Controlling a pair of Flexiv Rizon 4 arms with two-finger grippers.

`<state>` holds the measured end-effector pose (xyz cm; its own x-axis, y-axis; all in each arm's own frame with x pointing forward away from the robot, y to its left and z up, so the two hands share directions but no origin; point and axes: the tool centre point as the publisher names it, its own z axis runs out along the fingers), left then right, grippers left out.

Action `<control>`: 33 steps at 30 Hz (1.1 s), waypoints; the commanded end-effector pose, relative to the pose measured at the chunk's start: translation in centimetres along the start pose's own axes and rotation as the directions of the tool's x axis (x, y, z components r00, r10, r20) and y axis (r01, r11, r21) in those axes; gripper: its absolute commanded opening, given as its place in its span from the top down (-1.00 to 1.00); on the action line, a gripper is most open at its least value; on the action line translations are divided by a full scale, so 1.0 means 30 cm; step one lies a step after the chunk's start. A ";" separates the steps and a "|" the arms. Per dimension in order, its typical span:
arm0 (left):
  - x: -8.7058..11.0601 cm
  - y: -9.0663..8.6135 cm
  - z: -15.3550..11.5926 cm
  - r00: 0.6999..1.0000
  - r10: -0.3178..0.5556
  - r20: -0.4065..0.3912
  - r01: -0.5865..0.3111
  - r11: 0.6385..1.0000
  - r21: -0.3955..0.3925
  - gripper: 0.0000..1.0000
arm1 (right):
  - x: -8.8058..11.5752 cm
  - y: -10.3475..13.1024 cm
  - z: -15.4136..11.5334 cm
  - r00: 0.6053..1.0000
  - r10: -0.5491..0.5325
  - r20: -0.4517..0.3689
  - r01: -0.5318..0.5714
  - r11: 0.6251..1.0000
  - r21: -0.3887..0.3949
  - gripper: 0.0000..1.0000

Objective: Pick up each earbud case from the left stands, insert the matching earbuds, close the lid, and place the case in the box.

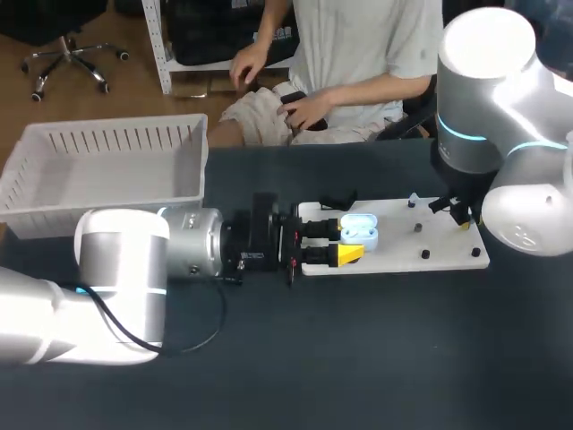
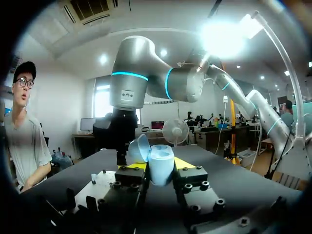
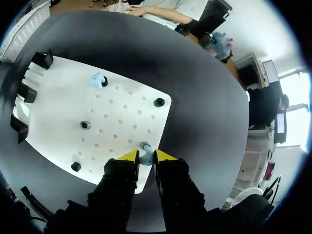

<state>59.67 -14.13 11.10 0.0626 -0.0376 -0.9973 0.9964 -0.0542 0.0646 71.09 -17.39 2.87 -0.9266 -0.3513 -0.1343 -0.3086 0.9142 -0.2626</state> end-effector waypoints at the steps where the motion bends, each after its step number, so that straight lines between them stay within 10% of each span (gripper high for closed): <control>1: 0.003 -0.005 0.000 1.000 0.005 0.004 -0.005 1.000 -0.007 1.00 | 0.016 0.004 -0.048 1.000 0.006 0.010 -0.006 1.000 0.014 1.00; 22: 0.003 -0.005 0.000 1.000 0.005 0.004 -0.005 1.000 -0.007 1.00 | 0.148 0.260 -0.703 0.989 0.136 -0.058 -0.133 0.990 0.055 1.00; 33: 0.003 -0.005 0.000 1.000 0.005 0.004 -0.005 1.000 -0.007 1.00 | 0.195 0.482 -0.793 0.988 0.138 -0.072 -0.140 0.990 -0.011 1.00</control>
<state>59.67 -14.13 11.10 0.0626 -0.0377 -0.9973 0.9964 -0.0542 0.0645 56.51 -2.26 21.00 -0.9739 -0.2041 -0.0989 -0.1785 0.9588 -0.2209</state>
